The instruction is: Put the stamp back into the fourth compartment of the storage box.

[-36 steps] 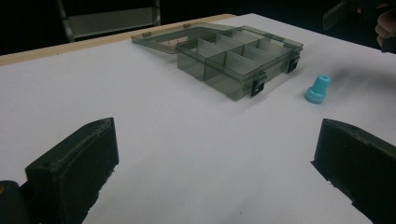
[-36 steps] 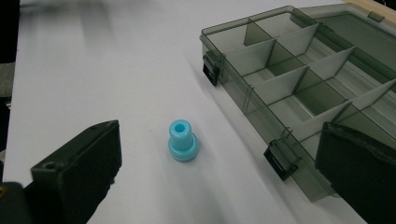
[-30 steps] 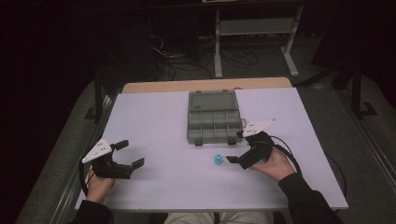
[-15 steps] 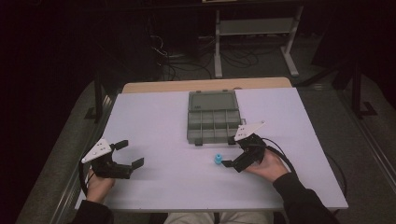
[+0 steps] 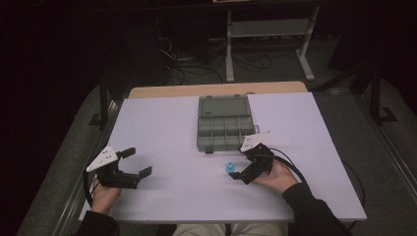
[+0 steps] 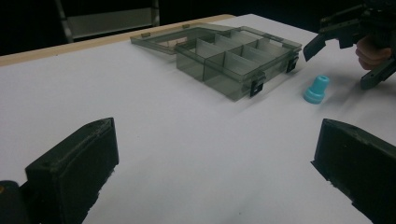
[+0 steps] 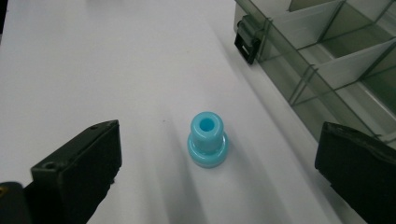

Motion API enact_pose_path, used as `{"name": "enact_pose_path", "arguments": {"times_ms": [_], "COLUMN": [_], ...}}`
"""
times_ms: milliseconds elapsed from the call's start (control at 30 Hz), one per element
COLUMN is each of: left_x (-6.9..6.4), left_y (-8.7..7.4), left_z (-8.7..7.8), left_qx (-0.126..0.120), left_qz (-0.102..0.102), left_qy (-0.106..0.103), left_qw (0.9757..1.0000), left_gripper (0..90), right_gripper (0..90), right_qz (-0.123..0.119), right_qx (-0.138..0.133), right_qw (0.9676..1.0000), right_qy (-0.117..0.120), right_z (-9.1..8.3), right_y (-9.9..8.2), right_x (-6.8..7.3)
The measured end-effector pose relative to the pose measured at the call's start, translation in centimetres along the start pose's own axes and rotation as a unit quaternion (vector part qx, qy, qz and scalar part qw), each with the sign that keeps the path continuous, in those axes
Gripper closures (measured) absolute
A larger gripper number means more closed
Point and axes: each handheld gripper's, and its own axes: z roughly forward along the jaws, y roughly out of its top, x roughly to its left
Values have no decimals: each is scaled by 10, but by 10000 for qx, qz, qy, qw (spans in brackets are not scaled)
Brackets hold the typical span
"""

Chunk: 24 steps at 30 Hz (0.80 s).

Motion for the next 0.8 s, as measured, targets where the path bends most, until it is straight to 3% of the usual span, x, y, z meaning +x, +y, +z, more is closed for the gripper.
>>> {"name": "enact_pose_path", "arguments": {"times_ms": [333, 567, 800], "left_x": [0, 0, 0], "left_y": [0, 0, 0], "left_z": [1, 0, 0], "left_qx": [15, 10, 8], "left_qz": [-5, -2, 7], "left_qy": [-8, -14, -17], "left_qw": [10000, 10000, 10000], "left_gripper": [0, 0, 0], "right_gripper": [13, 109, 189], "right_qz": [-12, -36, -21], "right_qx": [73, 119, 147], "right_qw": [10000, 9999, 9999], "right_qy": [9, 98, 11], "right_z": [9, 9, 6], "right_y": [2, 2, 5], "right_x": [0, 1, 2]}}
